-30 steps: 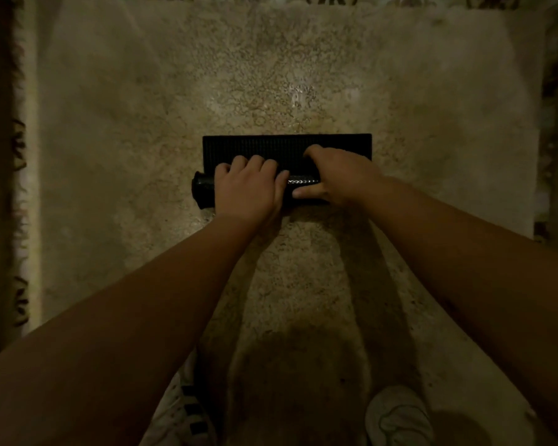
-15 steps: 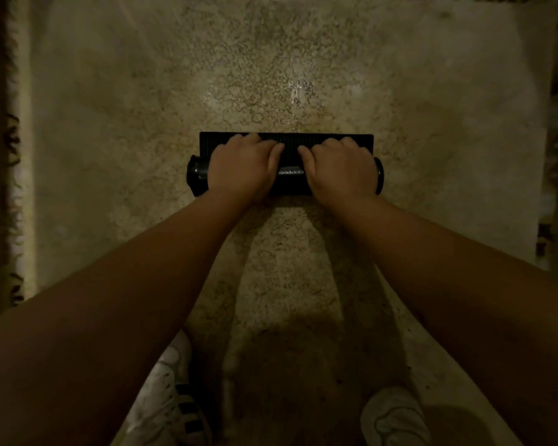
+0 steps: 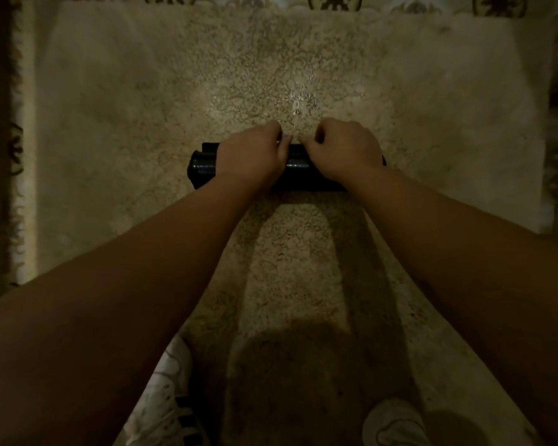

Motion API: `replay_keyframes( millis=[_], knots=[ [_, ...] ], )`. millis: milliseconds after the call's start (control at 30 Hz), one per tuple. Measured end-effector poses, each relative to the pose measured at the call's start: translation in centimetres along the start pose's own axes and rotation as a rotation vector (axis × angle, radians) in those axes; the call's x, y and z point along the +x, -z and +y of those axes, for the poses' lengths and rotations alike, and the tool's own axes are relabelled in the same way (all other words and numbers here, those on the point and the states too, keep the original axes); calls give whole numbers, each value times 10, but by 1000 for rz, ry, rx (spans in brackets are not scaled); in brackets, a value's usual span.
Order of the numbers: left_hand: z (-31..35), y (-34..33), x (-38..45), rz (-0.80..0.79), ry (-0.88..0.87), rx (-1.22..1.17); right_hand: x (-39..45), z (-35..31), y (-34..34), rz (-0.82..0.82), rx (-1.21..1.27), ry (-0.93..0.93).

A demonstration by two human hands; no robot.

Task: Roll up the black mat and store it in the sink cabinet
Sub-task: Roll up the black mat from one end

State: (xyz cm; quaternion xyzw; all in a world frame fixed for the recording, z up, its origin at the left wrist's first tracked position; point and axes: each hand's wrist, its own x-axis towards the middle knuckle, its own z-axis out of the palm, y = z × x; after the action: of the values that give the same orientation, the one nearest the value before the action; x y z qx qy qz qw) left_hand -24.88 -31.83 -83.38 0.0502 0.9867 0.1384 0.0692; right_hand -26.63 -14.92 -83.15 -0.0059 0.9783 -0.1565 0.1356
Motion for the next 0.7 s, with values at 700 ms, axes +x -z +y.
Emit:
replay_keyframes(
  millis=[700],
  knots=[
    [-16,-9,-66,-11,-202,150,2,-8,-5,138,-114,-63]
  ],
)
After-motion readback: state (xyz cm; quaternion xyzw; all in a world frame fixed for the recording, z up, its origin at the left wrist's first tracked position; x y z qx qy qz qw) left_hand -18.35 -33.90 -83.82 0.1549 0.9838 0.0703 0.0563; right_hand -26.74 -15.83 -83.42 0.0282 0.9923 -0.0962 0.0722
